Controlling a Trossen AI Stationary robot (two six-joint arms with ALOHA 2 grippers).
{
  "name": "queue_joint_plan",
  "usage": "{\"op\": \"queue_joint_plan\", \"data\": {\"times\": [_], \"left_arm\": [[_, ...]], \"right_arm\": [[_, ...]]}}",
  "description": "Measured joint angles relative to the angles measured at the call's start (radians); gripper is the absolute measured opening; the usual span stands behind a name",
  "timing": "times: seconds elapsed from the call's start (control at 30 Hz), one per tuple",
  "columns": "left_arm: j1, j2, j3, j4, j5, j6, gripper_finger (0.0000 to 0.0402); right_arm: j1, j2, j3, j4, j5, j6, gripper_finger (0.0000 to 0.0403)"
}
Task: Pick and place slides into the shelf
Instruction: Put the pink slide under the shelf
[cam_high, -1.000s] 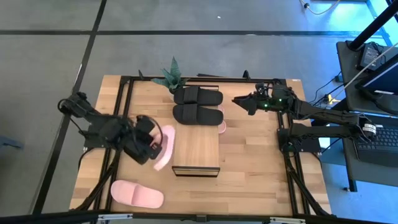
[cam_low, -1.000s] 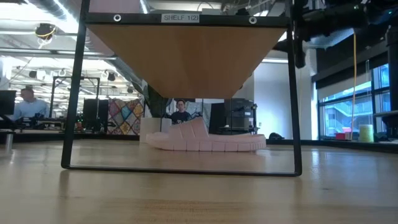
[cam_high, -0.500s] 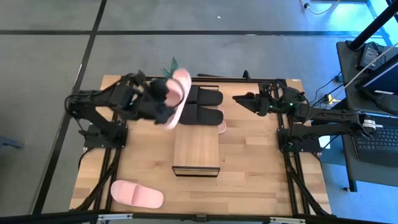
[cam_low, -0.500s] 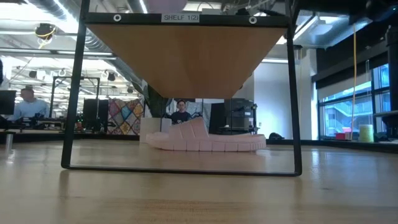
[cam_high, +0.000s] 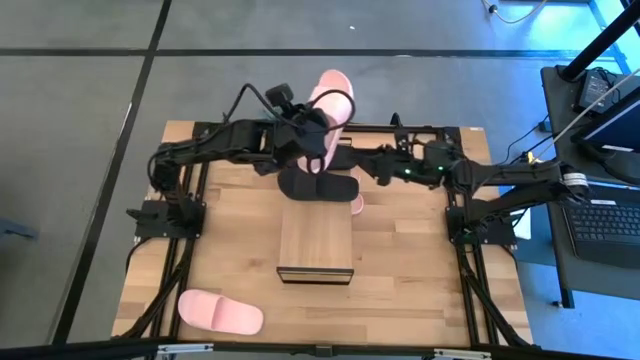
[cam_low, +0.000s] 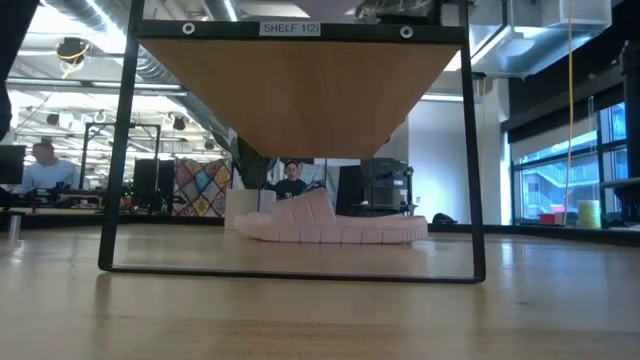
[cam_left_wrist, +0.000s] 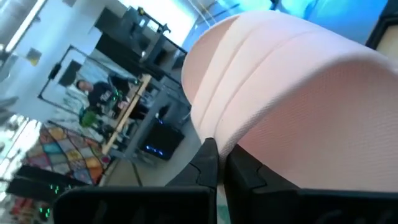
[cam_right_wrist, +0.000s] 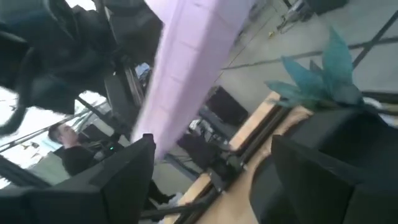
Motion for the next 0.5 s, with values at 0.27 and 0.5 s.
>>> {"op": "queue_joint_plan", "data": {"times": [0.27, 0.5], "left_arm": [[-0.001, 0.029, 0.032, 0.037, -0.087, 0.073, 0.0001], [-0.002, 0.029, 0.032, 0.039, -0.121, 0.075, 0.0001]], "right_arm": [[0.032, 0.164, 0.152, 0.000, 0.034, -0.029, 0.0318], [0.047, 0.236, 0.204, 0.020, 0.055, -0.007, 0.0318]]}}
